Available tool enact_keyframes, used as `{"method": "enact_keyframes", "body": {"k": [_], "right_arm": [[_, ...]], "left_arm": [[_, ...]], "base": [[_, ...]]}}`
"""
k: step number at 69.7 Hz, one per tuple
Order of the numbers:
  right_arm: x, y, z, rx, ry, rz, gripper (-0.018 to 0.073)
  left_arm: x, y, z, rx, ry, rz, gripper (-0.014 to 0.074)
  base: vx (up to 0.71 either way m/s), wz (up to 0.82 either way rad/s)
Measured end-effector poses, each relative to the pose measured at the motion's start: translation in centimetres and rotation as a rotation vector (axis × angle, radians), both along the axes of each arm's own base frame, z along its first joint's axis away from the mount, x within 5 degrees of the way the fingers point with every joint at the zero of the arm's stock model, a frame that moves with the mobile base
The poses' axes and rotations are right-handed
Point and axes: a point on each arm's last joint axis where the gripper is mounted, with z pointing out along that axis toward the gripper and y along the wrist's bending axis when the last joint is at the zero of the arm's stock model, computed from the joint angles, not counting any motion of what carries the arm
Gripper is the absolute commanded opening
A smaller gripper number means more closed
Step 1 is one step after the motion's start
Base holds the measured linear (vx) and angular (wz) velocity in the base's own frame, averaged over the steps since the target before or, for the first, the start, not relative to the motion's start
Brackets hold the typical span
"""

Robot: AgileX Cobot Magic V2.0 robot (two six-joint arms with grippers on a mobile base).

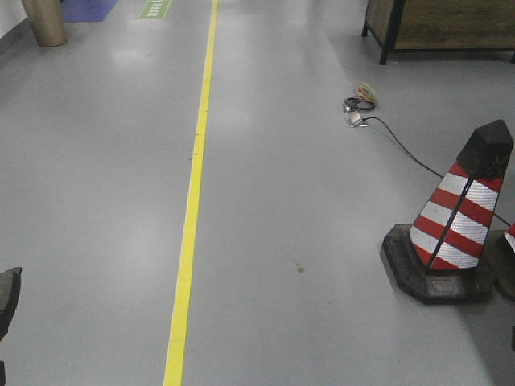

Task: Move and align brake pads A on conveyor
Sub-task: 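Drive forward along the yellow floor line past the cones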

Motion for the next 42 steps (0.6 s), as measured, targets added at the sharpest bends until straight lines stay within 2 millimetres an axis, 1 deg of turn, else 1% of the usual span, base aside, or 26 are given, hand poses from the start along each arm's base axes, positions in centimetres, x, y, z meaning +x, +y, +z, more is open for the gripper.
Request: {"method": "enact_keyframes", "body": {"k": [17,42], "right_arm": [[0.00,0.00,0.00,0.000,0.000,0.000,0.0151],[0.00,0.00,0.00,0.000,0.000,0.000,0.0151]], "left_arm": [[0.00,0.00,0.00,0.000,0.000,0.000,0.0065],[0.00,0.00,0.00,0.000,0.000,0.000,0.0065]], "base": [[0.45,-0.26],[0.41,-0.43]]}}
